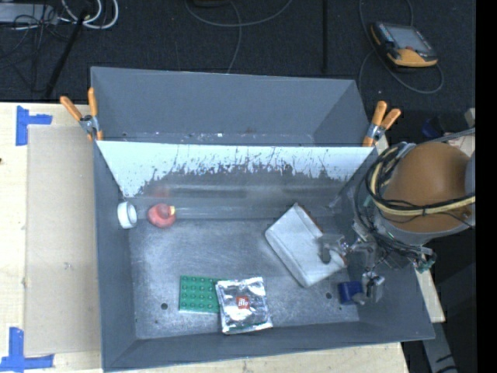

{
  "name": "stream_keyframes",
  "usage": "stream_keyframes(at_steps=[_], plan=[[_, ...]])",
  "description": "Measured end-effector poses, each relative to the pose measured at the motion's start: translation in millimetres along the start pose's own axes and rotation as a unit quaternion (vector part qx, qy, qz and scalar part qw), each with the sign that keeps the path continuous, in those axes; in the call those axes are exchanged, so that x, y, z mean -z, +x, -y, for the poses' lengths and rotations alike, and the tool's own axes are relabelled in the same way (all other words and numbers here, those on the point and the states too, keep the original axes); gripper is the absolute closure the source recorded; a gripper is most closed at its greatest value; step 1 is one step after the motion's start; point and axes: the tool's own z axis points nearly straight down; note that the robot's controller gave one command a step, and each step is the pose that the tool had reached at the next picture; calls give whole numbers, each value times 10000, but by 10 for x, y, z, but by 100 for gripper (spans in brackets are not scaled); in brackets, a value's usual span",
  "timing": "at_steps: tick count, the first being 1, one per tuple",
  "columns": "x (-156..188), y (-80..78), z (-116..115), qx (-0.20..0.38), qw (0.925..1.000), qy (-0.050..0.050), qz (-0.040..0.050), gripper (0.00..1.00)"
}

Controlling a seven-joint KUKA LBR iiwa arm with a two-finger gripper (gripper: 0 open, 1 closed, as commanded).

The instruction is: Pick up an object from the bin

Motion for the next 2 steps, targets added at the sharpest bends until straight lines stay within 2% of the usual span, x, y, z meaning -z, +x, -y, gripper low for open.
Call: stream_keyframes(at_steps=[1, 2], plan=[[-269, -190, 152, 84, 10000, 13, 39, 0], [83, -180, 395, 1108, 9938, 44, 48, 0]])
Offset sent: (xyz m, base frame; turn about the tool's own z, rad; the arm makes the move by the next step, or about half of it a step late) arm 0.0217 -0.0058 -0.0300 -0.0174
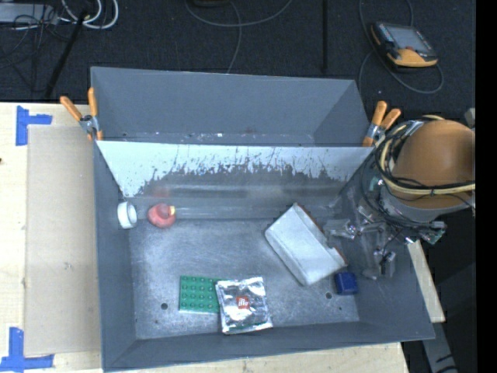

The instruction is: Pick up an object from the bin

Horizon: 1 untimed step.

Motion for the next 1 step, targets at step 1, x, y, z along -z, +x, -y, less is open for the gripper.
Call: stream_keyframes(at_steps=[1], plan=[[-327, 36, -279, 70, 9999, 91, 46, 0]])
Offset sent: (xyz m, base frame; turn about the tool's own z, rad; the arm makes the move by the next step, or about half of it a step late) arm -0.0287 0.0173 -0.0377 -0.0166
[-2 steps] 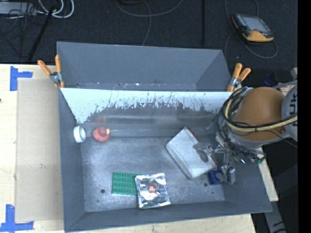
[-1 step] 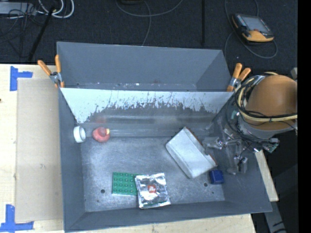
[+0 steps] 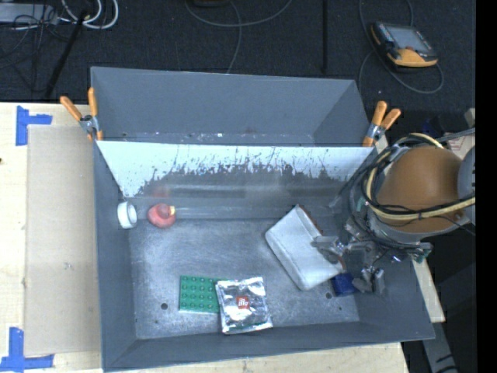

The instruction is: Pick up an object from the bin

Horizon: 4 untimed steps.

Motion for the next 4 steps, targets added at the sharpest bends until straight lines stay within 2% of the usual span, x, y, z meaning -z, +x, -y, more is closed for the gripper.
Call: stream_keyframes(at_steps=[1, 2, 3, 4], plan=[[8, 3, -52, 150, 9999, 7, -7, 0], [0, 89, -157, 348, 9994, -12, -10, 0], [-11, -6, -494, 703, 9975, -39, -33, 0], [-49, 10, -533, 723, 9973, -100, -62, 100]])
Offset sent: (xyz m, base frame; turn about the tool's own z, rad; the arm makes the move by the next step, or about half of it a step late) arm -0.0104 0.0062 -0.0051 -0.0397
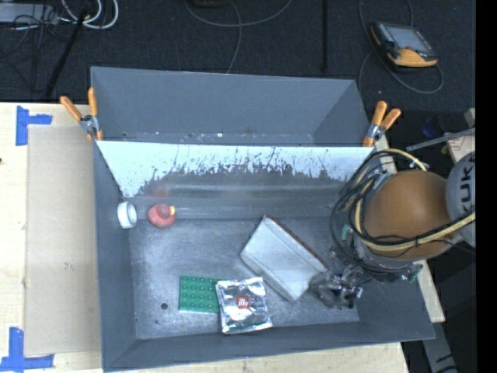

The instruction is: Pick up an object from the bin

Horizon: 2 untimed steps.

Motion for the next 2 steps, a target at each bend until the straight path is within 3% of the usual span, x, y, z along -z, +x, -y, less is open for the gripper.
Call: stream_keyframes(at_steps=[1, 2], plan=[[-2, -1, -2, 10, 10000, -2, -4, 0], [32, -60, 920, 706, 9975, -53, 70, 0]])
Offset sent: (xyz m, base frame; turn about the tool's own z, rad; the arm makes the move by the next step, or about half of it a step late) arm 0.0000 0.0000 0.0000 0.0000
